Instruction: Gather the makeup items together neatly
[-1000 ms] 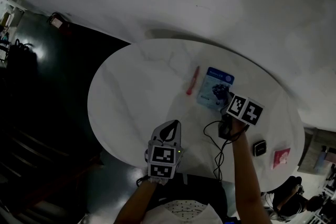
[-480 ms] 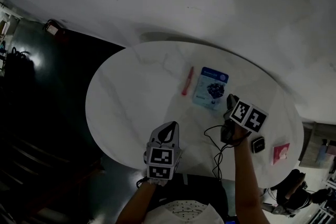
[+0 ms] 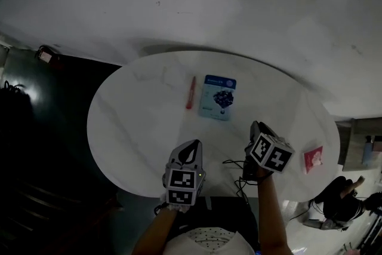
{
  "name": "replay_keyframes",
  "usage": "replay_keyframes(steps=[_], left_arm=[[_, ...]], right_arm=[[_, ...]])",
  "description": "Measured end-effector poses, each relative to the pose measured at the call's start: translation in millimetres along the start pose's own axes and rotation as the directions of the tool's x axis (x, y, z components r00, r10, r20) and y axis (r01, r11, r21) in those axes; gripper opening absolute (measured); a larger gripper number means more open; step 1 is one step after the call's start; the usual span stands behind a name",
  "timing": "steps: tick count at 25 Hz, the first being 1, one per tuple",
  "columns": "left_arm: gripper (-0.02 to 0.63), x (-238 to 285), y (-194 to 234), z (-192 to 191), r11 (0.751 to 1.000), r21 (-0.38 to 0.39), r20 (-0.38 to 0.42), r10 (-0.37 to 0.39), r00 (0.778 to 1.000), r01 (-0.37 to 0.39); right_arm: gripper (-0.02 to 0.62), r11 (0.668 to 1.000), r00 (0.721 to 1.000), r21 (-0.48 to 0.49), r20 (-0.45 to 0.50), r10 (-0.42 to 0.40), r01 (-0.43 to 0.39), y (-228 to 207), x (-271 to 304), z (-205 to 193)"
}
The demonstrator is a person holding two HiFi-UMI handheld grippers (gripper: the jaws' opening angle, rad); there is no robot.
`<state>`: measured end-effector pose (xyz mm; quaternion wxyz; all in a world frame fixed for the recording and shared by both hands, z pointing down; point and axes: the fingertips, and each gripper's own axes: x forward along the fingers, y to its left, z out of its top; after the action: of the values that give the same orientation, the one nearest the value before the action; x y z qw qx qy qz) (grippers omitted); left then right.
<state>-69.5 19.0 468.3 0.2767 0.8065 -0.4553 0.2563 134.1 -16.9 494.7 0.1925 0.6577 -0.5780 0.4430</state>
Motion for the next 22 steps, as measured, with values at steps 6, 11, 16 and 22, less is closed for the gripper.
replay_keyframes(steps=[6, 11, 16, 22], left_arm=[[0.020, 11.0, -39.8, 0.5, 0.994, 0.069, -0.018, -0.079, 0.997, 0.080], [0.020, 19.5, -74.6, -1.4, 0.981, 0.126, -0.042, -0.146, 0.988, 0.150], [0.020, 25.8, -103.3, -4.5, 0.962, 0.177, -0.069, -0.196, 0.978, 0.205], [0.020, 31.5, -127.0, -10.0, 0.945, 0.214, -0.099, -0.231, 0.968, 0.247]], right_arm=[[0.149, 0.999, 0.999, -0.036, 0.052, -0.009, 0.010, -33.3, -31.1, -7.7], [0.160, 0.998, 0.995, -0.007, 0.079, -0.063, 0.063, -71.9, -52.9, -18.0], [0.201, 0.996, 0.992, -0.004, 0.099, -0.083, 0.084, -103.5, -69.6, -30.5], [0.252, 0.996, 0.995, -0.066, 0.087, -0.045, 0.051, -129.9, -77.9, -43.0]])
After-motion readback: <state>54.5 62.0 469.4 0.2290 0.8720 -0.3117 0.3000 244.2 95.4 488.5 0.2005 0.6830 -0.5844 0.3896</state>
